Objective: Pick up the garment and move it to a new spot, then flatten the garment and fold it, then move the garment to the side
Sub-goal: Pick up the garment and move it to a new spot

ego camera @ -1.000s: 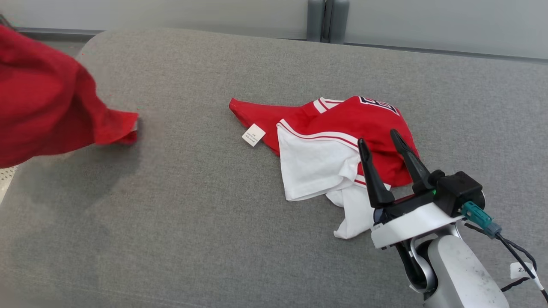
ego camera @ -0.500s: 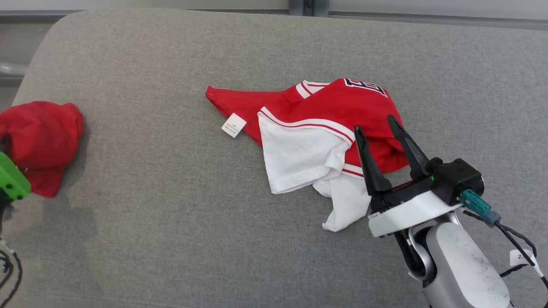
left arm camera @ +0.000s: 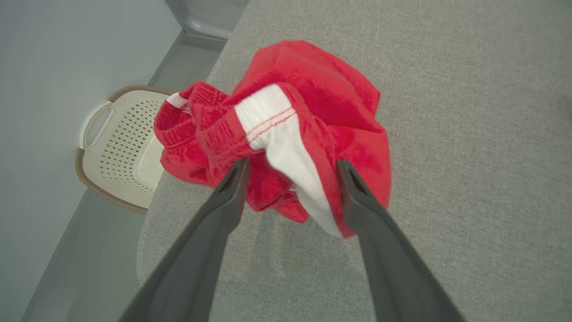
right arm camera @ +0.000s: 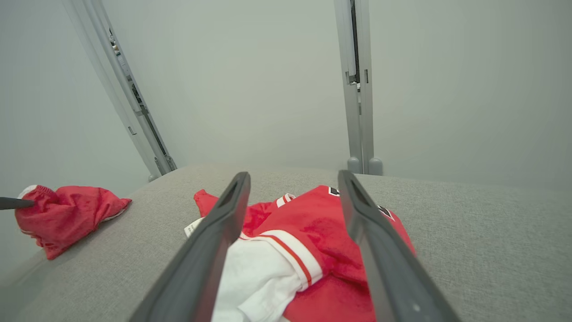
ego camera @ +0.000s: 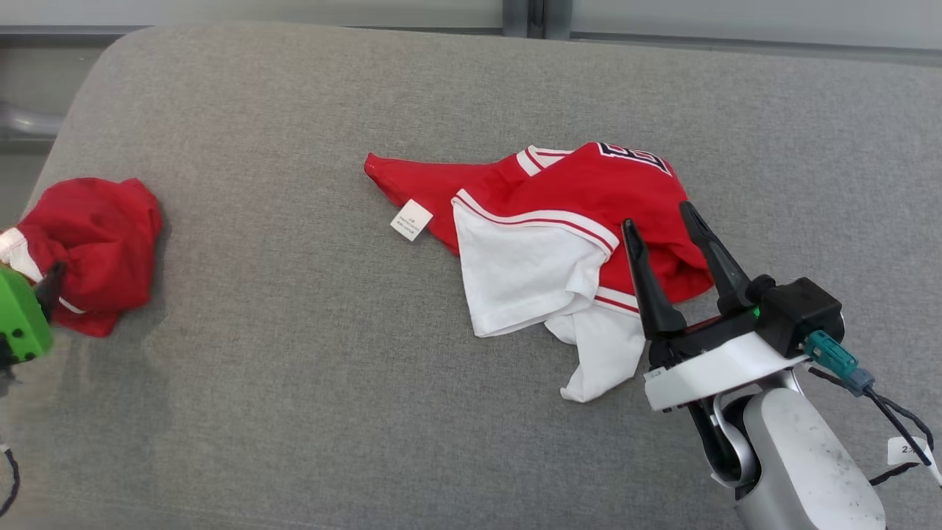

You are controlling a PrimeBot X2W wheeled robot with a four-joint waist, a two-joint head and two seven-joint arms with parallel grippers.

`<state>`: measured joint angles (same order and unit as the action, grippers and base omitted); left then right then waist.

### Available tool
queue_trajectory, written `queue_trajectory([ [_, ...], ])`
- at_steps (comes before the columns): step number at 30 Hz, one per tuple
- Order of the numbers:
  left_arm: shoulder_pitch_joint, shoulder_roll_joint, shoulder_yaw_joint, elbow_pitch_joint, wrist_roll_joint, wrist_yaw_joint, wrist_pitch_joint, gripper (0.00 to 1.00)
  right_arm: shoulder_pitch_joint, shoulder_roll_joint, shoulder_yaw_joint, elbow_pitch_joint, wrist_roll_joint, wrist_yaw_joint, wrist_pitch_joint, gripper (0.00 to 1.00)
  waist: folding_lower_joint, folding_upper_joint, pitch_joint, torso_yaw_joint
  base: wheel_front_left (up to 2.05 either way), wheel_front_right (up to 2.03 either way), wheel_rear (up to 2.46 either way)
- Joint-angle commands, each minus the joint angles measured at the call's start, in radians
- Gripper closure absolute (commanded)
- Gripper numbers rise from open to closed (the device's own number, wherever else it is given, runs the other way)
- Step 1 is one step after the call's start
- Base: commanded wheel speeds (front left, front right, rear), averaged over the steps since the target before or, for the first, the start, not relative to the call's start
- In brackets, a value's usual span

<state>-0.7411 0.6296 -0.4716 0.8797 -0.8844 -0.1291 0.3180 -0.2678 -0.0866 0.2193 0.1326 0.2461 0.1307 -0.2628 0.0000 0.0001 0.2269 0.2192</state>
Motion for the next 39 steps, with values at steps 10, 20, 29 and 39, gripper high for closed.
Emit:
queue_trajectory([
  [10, 0.020, 0.138, -0.060, -0.231, -0.035, -0.002, 0.095, 0.00, 0.045, 0.016, -0.023, 0.002, 0.016, 0.000, -0.003, 0.00, 0.0000, -0.0001, -0.098, 0.064, 0.00, 0.00, 0.00],
  [20, 0.165, 0.170, 0.014, -0.603, 0.006, 0.136, -0.151, 0.00, 0.071, 0.018, -0.047, -0.023, 0.007, 0.000, -0.003, 0.00, 0.0000, -0.0001, -0.150, -0.021, 0.00, 0.00, 0.00],
  [29, 0.426, 0.112, 0.061, -0.877, 0.057, 0.324, -0.405, 0.00, 0.086, -0.017, -0.051, -0.029, -0.013, 0.000, -0.003, 0.00, 0.0000, -0.0001, -0.201, -0.156, 0.00, 0.00, 0.00],
  [39, 0.622, -0.007, 0.073, -0.933, 0.101, 0.380, -0.573, 0.00, 0.101, -0.029, -0.042, -0.020, -0.005, 0.000, -0.003, 0.00, 0.0000, -0.0001, -0.220, -0.260, 0.00, 0.00, 0.00],
])
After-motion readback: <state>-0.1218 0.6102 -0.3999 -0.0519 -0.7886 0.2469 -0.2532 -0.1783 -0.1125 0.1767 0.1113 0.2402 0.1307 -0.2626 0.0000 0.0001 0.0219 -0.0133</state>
